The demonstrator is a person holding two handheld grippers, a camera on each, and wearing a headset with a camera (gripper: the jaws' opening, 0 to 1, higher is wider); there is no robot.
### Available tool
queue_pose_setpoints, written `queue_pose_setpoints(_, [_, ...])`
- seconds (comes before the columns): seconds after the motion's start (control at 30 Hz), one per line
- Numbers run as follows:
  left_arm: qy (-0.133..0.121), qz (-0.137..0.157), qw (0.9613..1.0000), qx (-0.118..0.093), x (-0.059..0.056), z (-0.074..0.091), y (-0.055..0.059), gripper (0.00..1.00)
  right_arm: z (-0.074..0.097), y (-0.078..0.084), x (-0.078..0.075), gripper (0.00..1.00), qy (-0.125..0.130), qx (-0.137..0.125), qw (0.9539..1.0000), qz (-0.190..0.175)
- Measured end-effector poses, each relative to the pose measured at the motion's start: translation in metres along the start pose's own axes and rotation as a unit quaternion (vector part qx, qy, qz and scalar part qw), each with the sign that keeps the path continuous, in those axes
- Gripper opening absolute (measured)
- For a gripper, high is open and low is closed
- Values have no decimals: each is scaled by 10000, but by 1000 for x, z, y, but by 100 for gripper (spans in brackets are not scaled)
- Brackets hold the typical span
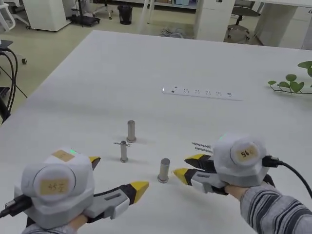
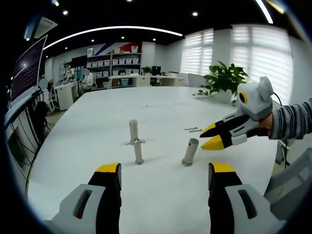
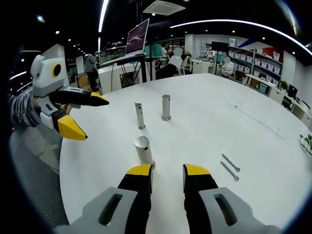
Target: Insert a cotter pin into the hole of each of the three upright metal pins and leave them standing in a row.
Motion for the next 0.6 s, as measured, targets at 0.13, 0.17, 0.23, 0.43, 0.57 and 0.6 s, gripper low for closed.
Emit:
queue_pose_setpoints(0.13, [7,-2,10000,19,0,0,1,71,3,0,-23,20,143,156,9997,78])
queue_pose_setpoints(0.17, [8,-3,10000,19,0,-1,1,71,3,1,-28,21,175,218,9996,105])
queue_pose_setpoints(0.23, [36,-18,10000,22,-1,-1,0,71,4,4,-37,20,244,443,9985,192])
queue_pose_setpoints(0.43, [27,-87,9999,54,0,-1,0,71,2,5,-60,20,266,686,9969,270])
queue_pose_setpoints(0.57, [47,-74,10000,41,0,-2,0,71,-2,7,-70,20,171,926,9950,326])
queue_pose_setpoints(0.6, [48,-86,9999,50,0,-2,0,71,-4,7,-73,20,184,947,9947,347])
Point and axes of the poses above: the centre of the closed fingertips' face, and the gripper's own axes: z roughly backward along the fingers, x roughly to its left, y roughly out of its underside, the point moved 6 cm from there along z, roughly backward along the fingers, and after that the axes turned 10 degrees about y, right-handed, at the moved point
